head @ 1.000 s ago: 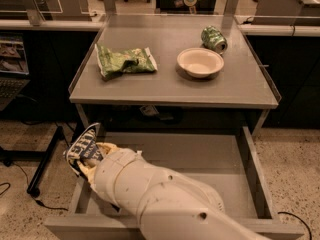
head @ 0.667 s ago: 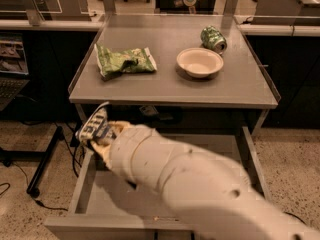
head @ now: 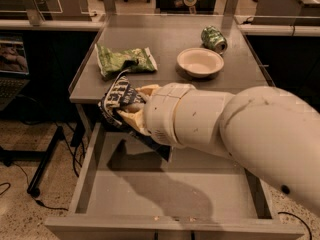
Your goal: Pick blue chip bag from top drawer and place on counter
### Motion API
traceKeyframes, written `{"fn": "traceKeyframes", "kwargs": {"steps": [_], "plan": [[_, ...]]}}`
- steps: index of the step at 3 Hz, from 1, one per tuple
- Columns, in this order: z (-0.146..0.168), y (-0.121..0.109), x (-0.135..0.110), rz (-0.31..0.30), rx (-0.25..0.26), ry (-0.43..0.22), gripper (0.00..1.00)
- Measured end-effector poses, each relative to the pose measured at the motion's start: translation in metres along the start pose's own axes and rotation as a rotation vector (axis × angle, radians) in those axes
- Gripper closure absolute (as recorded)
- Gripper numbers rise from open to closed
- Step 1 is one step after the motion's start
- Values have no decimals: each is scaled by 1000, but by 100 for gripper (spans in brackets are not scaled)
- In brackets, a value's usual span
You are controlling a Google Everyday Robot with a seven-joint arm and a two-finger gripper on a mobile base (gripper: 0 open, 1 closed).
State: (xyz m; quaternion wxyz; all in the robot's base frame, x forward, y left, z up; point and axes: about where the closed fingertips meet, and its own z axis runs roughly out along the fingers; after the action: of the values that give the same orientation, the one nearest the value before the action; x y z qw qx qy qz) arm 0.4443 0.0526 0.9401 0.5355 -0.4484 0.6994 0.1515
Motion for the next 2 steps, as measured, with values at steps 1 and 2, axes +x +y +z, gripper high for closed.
{"fn": "traceKeyframes", "kwargs": {"steps": [1, 2], "plan": [[0, 0, -1, -1, 3, 2, 100], [-3, -1, -3, -8, 16, 14, 100]]}}
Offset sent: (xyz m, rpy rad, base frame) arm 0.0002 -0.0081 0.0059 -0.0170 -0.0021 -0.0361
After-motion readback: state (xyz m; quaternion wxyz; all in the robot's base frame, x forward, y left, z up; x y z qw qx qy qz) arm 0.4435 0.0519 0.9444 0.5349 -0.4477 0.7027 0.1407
